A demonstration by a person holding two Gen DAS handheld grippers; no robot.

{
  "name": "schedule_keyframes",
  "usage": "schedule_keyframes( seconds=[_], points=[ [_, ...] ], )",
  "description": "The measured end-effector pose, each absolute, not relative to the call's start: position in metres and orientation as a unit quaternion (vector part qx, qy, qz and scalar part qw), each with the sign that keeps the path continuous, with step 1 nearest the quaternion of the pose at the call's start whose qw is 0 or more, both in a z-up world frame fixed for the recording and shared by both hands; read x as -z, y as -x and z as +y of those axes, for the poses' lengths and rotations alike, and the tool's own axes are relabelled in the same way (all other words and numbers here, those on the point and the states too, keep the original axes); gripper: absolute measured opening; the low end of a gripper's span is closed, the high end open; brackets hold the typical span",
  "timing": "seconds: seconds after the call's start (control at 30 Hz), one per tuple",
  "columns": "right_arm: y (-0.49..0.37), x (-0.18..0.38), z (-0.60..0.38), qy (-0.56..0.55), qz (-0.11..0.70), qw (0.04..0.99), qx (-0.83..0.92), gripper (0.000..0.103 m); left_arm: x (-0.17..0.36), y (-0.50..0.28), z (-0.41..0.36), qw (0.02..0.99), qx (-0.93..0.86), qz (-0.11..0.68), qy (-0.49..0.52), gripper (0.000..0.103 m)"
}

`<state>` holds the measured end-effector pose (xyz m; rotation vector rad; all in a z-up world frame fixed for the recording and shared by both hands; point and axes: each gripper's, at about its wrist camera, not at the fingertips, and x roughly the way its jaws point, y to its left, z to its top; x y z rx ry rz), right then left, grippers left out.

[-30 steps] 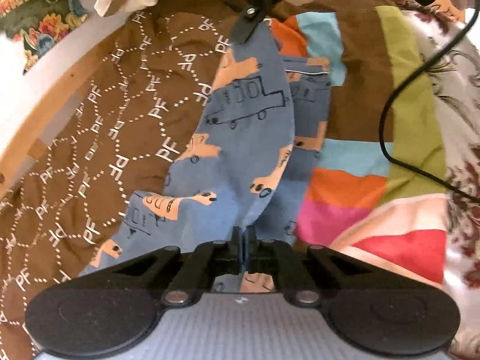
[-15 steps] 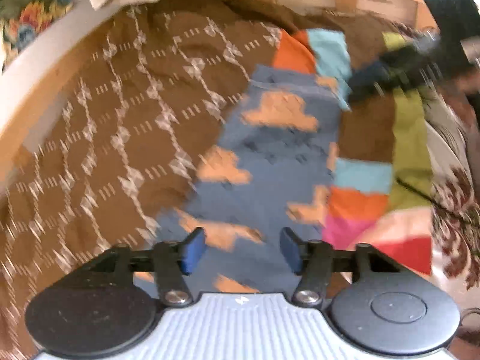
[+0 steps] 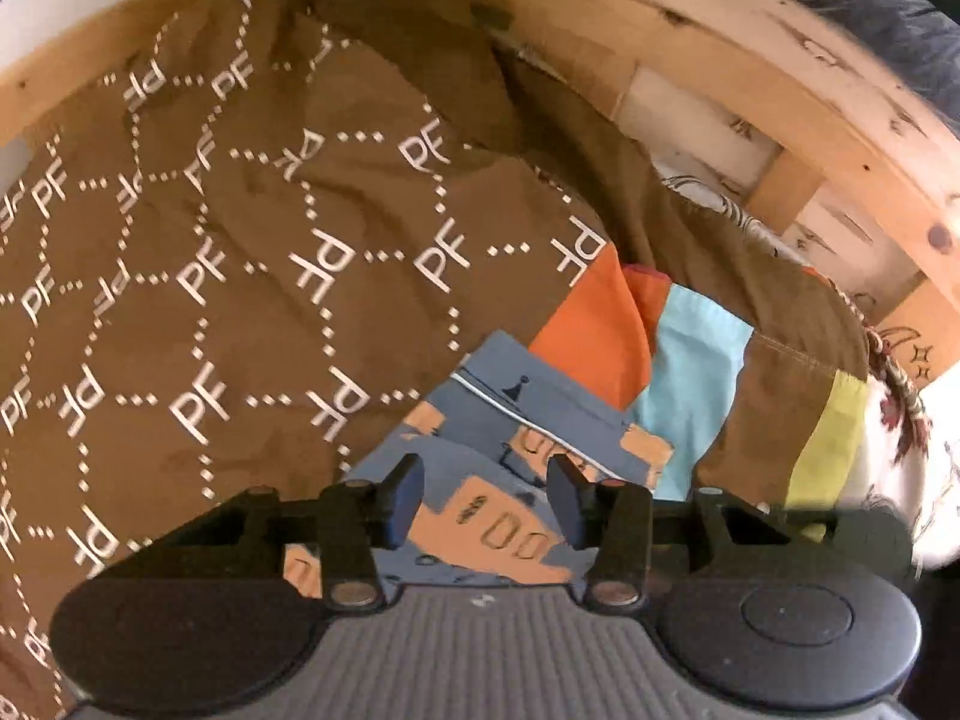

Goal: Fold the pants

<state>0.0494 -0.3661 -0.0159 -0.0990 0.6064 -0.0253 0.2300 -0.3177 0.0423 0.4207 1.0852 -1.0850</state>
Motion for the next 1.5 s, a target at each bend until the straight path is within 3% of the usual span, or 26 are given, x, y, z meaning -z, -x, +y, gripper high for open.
schedule_keyframes(
  seconds=[0.2, 0.33, 0.43, 0.5, 0.53, 0.57, 0.73, 0.77, 0.87, 1.1, 1.2, 1.3, 1.5],
  points=[
    [-0.038, 0.029, -0.313, 0.182, 0.287, 0.939, -0.049, 0.010, -0.017, -0.240, -0.310, 0.707, 0.437, 0.523, -0.188, 0.053],
    [-0.037, 0.039, -0.296, 0.218, 0.295, 0.927, -0.076, 0.011, 0.008, -0.240, -0.293, 0.710, 0.407, 0.538, -0.203, 0.045],
    [-0.038, 0.044, -0.295, 0.197, 0.313, 0.924, -0.102, 0.019, 0.028, -0.243, -0.272, 0.706, 0.390, 0.559, -0.193, 0.044],
    [-0.038, 0.041, -0.300, 0.165, 0.320, 0.926, -0.113, 0.021, 0.040, -0.246, -0.254, 0.703, 0.382, 0.570, -0.187, 0.047],
    [-0.038, 0.040, -0.303, 0.151, 0.320, 0.928, -0.116, 0.022, 0.042, -0.247, -0.247, 0.704, 0.380, 0.571, -0.186, 0.055],
    [-0.038, 0.037, -0.305, 0.137, 0.319, 0.931, -0.116, 0.027, 0.043, -0.248, -0.239, 0.705, 0.375, 0.573, -0.183, 0.063],
    [-0.034, 0.024, -0.335, 0.030, 0.312, 0.944, -0.103, 0.054, 0.028, -0.253, -0.204, 0.715, 0.389, 0.551, -0.185, 0.075],
    [-0.035, 0.023, -0.342, 0.003, 0.312, 0.945, -0.103, 0.055, 0.023, -0.253, -0.199, 0.723, 0.394, 0.533, -0.193, 0.078],
    [-0.041, 0.025, -0.353, -0.053, 0.316, 0.941, -0.105, 0.055, 0.009, -0.255, -0.198, 0.746, 0.413, 0.470, -0.228, 0.084],
    [-0.048, 0.037, -0.358, -0.097, 0.346, 0.927, -0.107, 0.049, 0.008, -0.235, -0.234, 0.716, 0.473, 0.386, -0.338, 0.083],
    [-0.048, 0.041, -0.361, -0.109, 0.357, 0.922, -0.102, 0.046, 0.015, -0.227, -0.246, 0.697, 0.501, 0.369, -0.357, 0.077],
    [-0.049, 0.044, -0.369, -0.143, 0.363, 0.915, -0.103, 0.044, 0.024, -0.221, -0.253, 0.677, 0.515, 0.372, -0.372, 0.064],
    [-0.054, 0.047, -0.379, -0.187, 0.359, 0.909, -0.101, 0.032, 0.024, -0.231, -0.255, 0.685, 0.503, 0.394, -0.349, 0.059]
  ],
)
